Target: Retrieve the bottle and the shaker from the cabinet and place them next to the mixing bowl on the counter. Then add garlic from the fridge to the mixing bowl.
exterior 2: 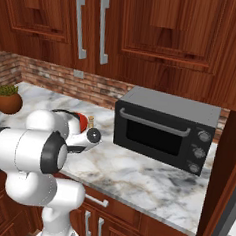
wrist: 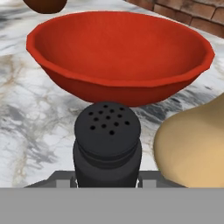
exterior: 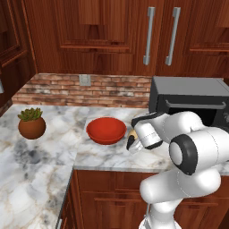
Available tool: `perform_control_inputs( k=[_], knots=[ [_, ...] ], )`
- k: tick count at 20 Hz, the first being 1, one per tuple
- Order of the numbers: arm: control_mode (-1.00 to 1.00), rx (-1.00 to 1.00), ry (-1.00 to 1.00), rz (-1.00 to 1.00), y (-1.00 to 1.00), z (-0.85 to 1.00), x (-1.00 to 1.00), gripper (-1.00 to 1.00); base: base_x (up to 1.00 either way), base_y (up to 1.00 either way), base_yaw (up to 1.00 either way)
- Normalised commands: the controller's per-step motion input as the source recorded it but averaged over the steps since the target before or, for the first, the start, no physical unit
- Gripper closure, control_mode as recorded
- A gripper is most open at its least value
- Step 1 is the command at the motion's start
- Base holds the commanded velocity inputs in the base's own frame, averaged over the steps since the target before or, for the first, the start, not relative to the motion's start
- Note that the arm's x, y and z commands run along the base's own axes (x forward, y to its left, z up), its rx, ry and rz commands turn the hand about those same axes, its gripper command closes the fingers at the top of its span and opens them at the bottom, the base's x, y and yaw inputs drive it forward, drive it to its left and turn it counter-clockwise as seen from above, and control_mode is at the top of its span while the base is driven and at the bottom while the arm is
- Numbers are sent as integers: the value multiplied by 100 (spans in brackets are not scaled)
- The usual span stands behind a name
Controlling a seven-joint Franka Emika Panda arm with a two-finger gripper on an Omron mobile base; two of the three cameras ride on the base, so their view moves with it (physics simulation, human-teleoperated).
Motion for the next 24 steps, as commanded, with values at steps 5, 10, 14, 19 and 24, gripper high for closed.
perform_control_inputs(
  k=[5,10,14,19,24],
  knots=[
    [-100,0,0,0,0,0,0,-100,0,0,0],
    [-100,0,0,0,0,0,0,-100,0,0,0],
    [-100,0,0,0,0,0,0,-100,0,0,0],
    [-100,0,0,0,0,0,-15,-100,0,0,0],
    [-100,0,0,-6,-18,10,-42,-100,0,0,0]
  ],
)
